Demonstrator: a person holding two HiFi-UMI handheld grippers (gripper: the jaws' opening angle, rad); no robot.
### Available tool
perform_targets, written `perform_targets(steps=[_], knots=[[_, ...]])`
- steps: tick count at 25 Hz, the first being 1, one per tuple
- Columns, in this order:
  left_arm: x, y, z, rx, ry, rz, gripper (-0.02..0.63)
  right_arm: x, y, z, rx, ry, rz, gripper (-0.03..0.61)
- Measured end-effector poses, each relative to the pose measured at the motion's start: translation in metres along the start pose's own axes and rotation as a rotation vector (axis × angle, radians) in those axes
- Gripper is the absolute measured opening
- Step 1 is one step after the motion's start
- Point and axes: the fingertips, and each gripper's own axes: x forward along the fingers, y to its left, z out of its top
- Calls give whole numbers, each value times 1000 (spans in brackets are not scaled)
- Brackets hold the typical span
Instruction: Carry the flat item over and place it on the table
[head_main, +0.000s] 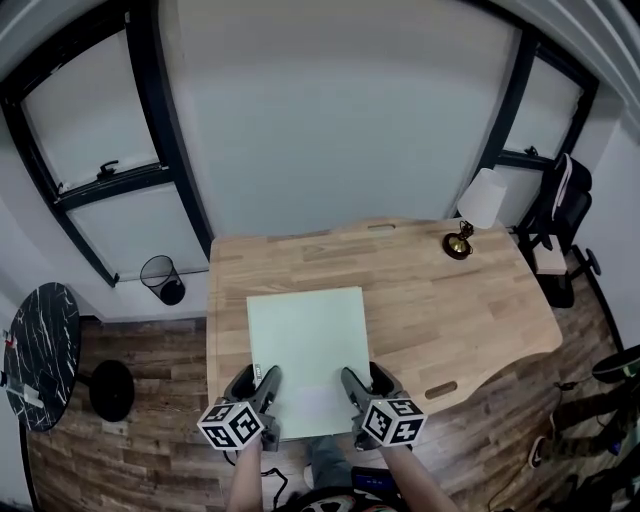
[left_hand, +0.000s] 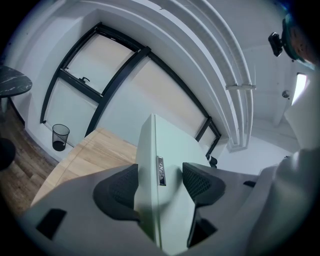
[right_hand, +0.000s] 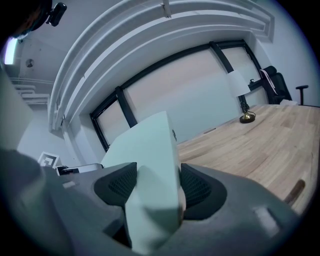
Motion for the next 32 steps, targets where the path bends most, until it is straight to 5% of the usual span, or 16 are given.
perform_targets(steps=[32], knots=[[59, 86, -64, -86, 178, 143, 275, 86, -55, -75, 109, 232, -34, 267]])
